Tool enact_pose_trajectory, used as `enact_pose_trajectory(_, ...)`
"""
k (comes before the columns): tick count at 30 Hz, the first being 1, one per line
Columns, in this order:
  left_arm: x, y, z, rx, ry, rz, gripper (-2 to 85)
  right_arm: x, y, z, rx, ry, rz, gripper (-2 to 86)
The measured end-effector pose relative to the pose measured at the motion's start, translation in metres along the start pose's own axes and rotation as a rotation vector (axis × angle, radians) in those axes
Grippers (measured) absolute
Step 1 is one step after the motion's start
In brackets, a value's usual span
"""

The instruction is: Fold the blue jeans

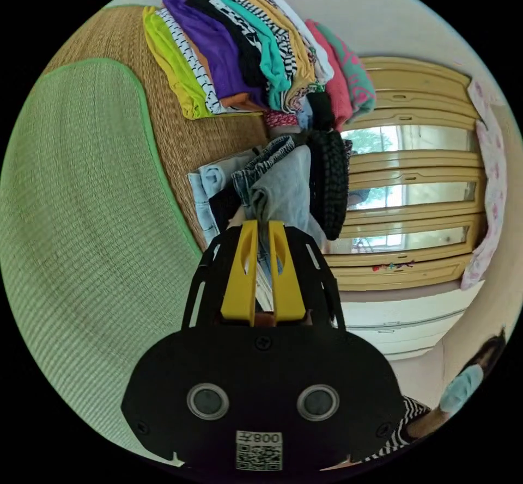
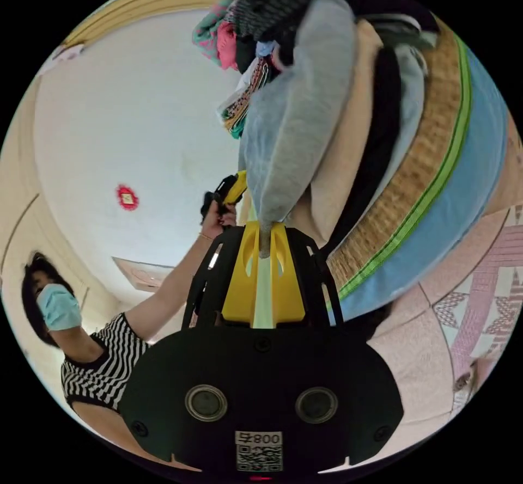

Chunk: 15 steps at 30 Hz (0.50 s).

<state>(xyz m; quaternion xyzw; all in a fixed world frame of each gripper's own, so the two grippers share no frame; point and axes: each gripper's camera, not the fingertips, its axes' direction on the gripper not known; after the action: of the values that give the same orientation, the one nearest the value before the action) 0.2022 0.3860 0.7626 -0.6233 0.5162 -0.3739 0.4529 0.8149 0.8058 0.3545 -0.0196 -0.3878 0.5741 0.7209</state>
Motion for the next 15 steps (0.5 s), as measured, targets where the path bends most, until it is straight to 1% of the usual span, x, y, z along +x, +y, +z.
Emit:
enact_pose_trajectory(3,-0.008,-0.021,0.022,-0.002,0.016,0.023,3.2,0.005,0.012,-0.008,0.068,-0.069,-0.006,2.4)
enact_pose_trajectory(5,-0.006,-0.042,0.046,-0.02,-0.05,0.06,3.1,-0.013,0.015,-0.01,0.062,-0.021,-0.061,2.5)
enact_pose_trajectory(8,-0.011,-0.062,0.075,-0.028,-0.099,0.09,3.3,-0.03,0.019,-0.008,0.041,0.051,-0.114,2.6)
enact_pose_trajectory(10,-0.02,-0.07,0.088,-0.03,-0.076,0.085,3.6,-0.027,0.022,-0.004,0.019,0.093,-0.108,2.7)
enact_pose_trajectory(15,-0.033,-0.08,0.107,0.034,-0.078,0.108,4.7,-0.022,0.04,-0.018,0.067,0.058,-0.081,2.5)
